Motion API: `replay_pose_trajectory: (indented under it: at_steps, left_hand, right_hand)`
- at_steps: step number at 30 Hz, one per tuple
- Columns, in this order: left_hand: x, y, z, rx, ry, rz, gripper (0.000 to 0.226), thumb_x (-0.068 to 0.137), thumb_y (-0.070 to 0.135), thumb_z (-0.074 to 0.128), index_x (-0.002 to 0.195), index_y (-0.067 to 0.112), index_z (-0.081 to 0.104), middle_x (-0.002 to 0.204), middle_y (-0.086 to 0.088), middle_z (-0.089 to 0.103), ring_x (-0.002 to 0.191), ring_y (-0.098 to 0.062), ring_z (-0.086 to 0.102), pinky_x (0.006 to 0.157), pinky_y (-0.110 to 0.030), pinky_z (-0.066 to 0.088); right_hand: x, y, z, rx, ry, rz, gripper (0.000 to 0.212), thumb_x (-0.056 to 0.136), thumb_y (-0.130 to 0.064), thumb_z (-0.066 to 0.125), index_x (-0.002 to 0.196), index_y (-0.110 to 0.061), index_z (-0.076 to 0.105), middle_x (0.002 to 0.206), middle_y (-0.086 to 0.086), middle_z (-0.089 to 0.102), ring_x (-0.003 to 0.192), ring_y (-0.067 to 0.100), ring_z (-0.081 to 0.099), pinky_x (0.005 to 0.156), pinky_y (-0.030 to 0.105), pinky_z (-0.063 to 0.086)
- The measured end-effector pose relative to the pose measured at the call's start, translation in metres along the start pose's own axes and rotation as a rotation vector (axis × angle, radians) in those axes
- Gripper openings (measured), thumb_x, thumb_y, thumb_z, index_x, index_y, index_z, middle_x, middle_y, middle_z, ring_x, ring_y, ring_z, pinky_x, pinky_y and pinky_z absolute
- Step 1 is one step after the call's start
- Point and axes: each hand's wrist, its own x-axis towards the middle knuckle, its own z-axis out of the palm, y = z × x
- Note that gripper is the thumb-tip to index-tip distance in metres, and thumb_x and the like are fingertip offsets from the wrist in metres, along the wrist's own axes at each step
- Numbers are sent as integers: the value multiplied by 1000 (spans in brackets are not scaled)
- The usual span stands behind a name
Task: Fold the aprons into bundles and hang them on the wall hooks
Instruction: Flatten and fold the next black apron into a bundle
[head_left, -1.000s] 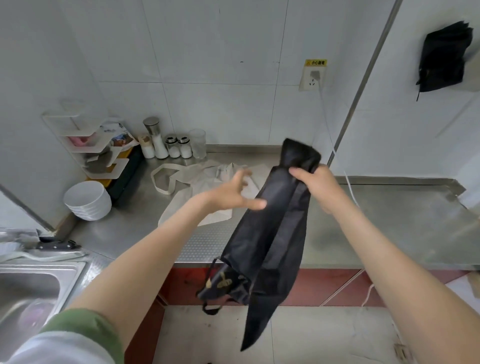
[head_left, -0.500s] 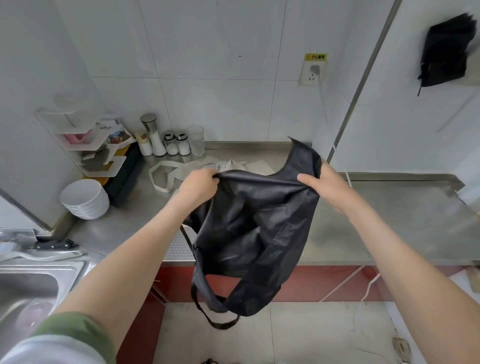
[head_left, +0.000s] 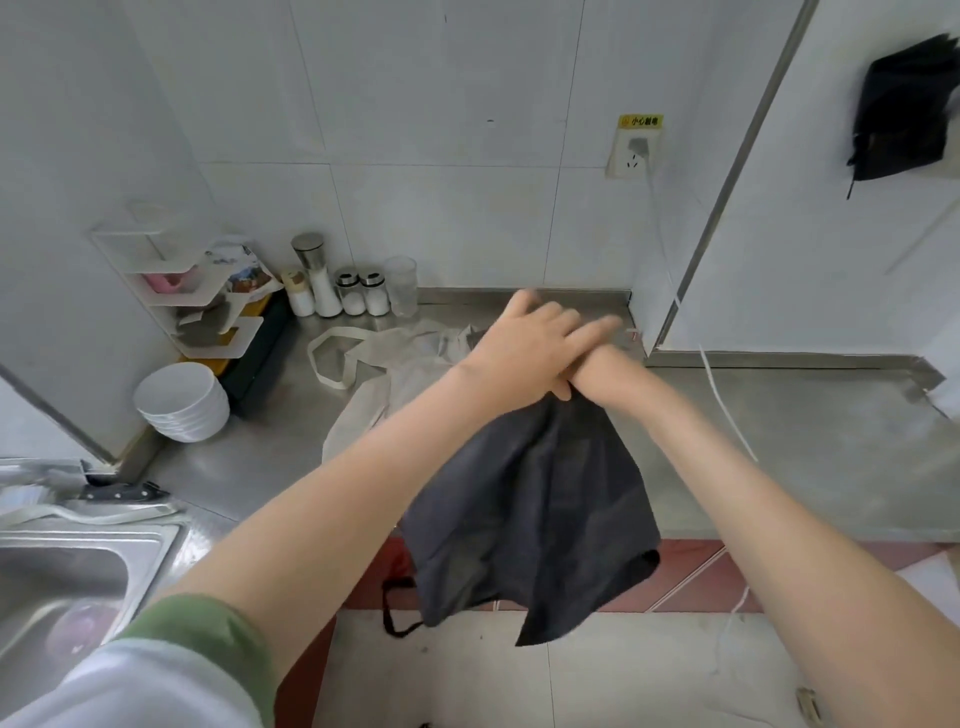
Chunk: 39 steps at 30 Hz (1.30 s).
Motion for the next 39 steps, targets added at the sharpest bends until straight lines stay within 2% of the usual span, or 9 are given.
replay_pose_trajectory:
  at_steps: [2, 5, 8, 12, 17, 23, 29, 33, 39]
  left_hand:
    - [7, 2, -4, 22, -230, -150, 54, 92, 30, 60, 137, 10, 37, 125, -7, 51, 112, -25, 54, 79, -33, 39]
    - [8, -3, -2, -85, -382, -308, 26, 100, 11, 42, 124, 7, 48, 123, -10, 55, 107, -29, 60, 69, -31, 38]
    - [4, -5, 2, -99, -395, -360, 26, 98, 8, 41, 119, 10, 55, 119, -10, 60, 108, -31, 60, 71, -32, 39]
    - [-10, -29, 0, -25, -355, -557, 31, 95, 1, 38, 118, 11, 56, 117, -13, 62, 107, -36, 61, 71, -35, 39]
    - [-34, -62, 7, 27, -385, -729, 29, 96, 4, 41, 116, 12, 60, 114, -12, 63, 104, -34, 61, 69, -34, 39]
    - [-50, -82, 16, 5, -397, -858, 30, 94, 4, 40, 116, 6, 60, 119, -14, 59, 114, -31, 52, 79, -35, 41]
    - [-47, -90, 24, -970, -136, -1283, 28, 94, 10, 40, 109, 0, 61, 112, -20, 62, 98, -35, 61, 74, -34, 52]
    - [-49, -73, 16, -1004, 442, -1414, 17, 92, 15, 42, 89, 7, 56, 82, -8, 56, 73, -24, 48, 62, -33, 35]
    - [-96, -73, 58, -514, -129, -1169, 33, 102, 29, 32, 114, 11, 57, 105, -21, 65, 95, -39, 60, 72, -38, 43]
  right_hand:
    - [-3, 4, -5, -60, -25, -75, 21, 99, -9, 45, 114, -9, 59, 99, 1, 60, 102, 20, 58, 65, 12, 37]
    - [-5, 15, -8, -127, -56, -152, 24, 96, -11, 51, 117, -16, 62, 106, -4, 61, 102, 15, 56, 74, 16, 38]
    - [-3, 26, -7, -254, -38, -136, 28, 88, -4, 51, 114, -13, 58, 101, 0, 53, 88, 18, 51, 57, 12, 35]
    - [-2, 52, -14, -313, 96, 46, 20, 84, 4, 45, 97, -6, 57, 100, 9, 47, 92, 24, 45, 73, 28, 34]
    - [-4, 87, -26, -304, 168, 261, 22, 86, -4, 48, 65, -6, 44, 68, 10, 48, 69, 27, 46, 48, 29, 29]
    - [-6, 108, -27, -295, 215, 437, 22, 87, 2, 42, 66, -4, 41, 85, 16, 50, 78, 32, 51, 58, 28, 38]
    - [-1, 105, -30, 7, 415, 316, 26, 86, 0, 36, 86, -5, 61, 90, 18, 61, 85, 35, 56, 64, 32, 38]
    - [-7, 77, -41, 291, 747, -52, 31, 82, 9, 37, 98, -10, 57, 87, 2, 55, 79, 20, 49, 65, 21, 37]
    - [-15, 148, -33, -523, 205, 57, 28, 89, 1, 45, 73, -21, 40, 87, 6, 49, 91, 34, 55, 68, 34, 38]
